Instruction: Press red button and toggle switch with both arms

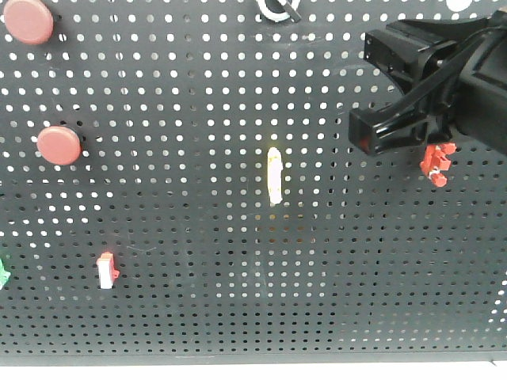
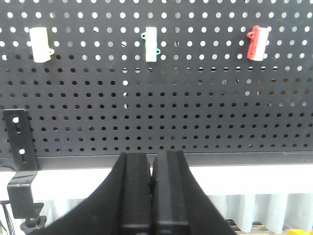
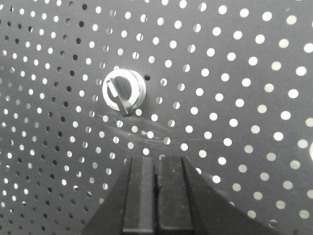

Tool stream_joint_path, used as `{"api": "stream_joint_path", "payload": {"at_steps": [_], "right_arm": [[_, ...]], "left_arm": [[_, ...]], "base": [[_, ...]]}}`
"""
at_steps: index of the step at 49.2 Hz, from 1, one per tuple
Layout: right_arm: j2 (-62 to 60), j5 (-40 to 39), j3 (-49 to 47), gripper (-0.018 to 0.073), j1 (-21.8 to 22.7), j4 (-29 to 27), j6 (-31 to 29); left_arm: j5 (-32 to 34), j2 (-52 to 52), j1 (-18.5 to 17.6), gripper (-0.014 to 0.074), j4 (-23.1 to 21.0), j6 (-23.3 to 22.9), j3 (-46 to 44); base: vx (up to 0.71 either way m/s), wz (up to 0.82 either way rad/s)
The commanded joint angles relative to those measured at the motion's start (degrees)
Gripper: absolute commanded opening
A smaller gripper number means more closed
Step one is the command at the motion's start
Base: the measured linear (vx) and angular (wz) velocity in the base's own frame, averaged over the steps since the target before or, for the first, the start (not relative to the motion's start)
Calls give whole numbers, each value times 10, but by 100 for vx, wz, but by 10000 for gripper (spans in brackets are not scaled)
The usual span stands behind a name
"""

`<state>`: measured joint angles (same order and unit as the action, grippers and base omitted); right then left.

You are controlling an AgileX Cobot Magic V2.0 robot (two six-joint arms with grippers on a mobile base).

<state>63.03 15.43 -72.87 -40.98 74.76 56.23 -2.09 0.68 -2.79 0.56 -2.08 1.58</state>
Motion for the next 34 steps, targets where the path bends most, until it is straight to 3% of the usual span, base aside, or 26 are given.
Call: {"api": "stream_joint_path", "payload": {"at_steps": [1,34], "right_arm": [[-10,-13,-15,0,0,17,-1],[-31,11,-6,0,0,10,-8]], "left_arm": [[45,1,-1,2,-6,-5,16],[45,1,-1,2,-6,-5,16]], "base": [[0,0],[0,0]]}}
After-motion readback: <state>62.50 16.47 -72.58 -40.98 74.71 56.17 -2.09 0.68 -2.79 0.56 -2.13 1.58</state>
